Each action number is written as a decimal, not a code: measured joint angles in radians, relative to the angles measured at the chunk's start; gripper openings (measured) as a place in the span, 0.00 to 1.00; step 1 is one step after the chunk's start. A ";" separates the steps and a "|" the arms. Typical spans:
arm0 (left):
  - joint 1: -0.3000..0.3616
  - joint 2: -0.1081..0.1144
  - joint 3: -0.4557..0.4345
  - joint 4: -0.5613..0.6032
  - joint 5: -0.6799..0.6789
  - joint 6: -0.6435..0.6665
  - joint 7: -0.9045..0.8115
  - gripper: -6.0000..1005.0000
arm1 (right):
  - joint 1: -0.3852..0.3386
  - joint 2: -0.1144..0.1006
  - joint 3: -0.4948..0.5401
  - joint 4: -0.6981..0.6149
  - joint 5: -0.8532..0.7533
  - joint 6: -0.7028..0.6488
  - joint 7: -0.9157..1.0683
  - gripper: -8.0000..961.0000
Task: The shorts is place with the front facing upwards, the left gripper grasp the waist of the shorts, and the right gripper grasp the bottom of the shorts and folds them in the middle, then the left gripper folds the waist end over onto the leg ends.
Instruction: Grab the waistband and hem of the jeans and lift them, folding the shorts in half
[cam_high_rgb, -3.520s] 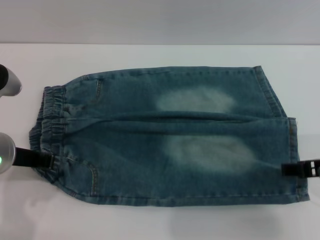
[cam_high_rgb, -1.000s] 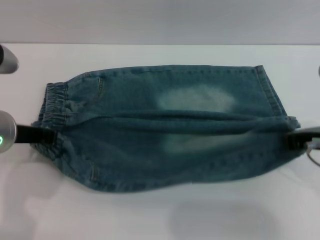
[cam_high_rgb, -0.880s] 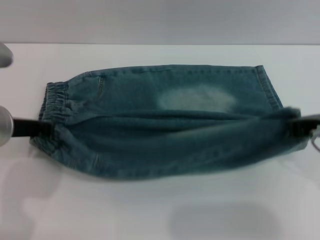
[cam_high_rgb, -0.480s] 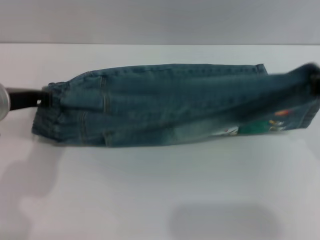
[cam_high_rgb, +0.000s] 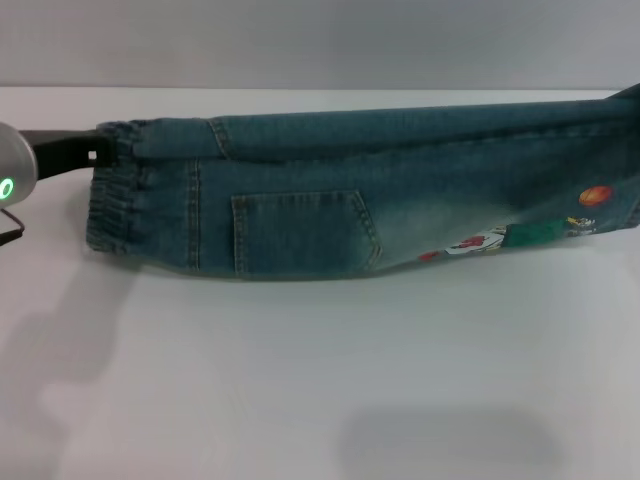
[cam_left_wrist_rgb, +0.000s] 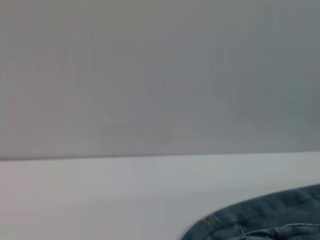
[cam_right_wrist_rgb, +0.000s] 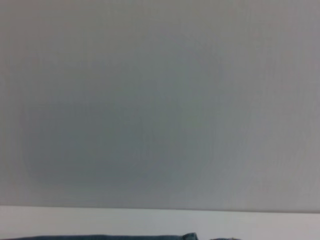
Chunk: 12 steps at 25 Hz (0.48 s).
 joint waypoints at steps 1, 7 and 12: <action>-0.007 0.000 0.001 0.012 0.000 0.014 0.000 0.08 | 0.004 -0.001 0.002 -0.019 0.000 -0.020 -0.001 0.02; -0.049 -0.002 0.010 0.056 -0.003 0.040 0.000 0.07 | 0.015 0.001 0.004 -0.107 0.000 -0.160 -0.024 0.05; -0.066 -0.003 0.014 0.097 -0.005 0.094 0.000 0.07 | 0.023 0.002 0.018 -0.185 0.001 -0.280 -0.025 0.07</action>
